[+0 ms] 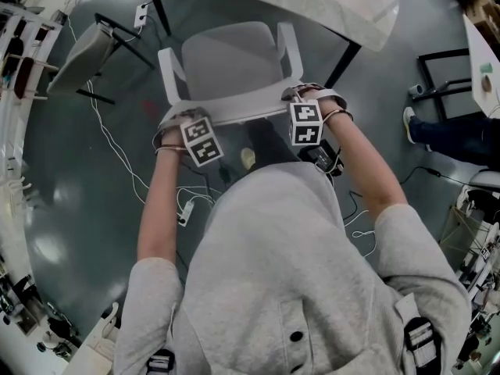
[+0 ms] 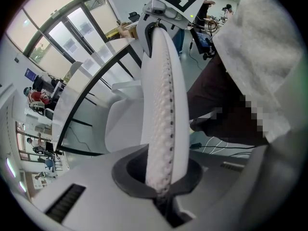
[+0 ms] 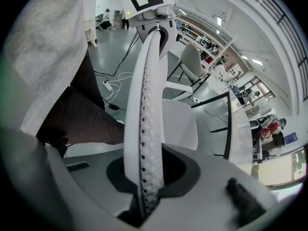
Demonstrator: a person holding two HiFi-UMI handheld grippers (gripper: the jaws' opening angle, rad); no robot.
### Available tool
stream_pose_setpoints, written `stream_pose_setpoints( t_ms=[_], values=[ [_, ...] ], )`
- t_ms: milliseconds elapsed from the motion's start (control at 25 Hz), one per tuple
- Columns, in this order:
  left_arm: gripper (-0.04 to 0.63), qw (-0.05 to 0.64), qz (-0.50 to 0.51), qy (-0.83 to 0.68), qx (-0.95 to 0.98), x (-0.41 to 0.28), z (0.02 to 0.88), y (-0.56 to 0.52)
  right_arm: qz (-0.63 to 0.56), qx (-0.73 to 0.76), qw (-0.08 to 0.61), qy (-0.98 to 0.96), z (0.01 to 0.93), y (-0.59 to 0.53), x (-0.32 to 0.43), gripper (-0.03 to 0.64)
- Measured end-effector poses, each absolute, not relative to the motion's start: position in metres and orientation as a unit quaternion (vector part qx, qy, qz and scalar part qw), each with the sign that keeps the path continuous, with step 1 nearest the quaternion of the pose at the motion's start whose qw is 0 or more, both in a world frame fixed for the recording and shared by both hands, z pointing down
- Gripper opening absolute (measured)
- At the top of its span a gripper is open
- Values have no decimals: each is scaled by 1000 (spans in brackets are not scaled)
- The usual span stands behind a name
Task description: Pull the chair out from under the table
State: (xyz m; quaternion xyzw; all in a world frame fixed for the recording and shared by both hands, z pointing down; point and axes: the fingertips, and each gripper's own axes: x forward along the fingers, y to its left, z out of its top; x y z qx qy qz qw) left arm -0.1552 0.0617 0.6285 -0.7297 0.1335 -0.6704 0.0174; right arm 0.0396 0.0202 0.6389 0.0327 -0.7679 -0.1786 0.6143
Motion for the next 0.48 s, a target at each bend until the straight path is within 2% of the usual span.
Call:
stream_pose_setpoints(
  t_ms=[480],
  values=[
    [28, 23, -671, 134, -729, -151, 624, 75, -178, 30, 614, -768, 636, 37, 43, 54]
  ],
)
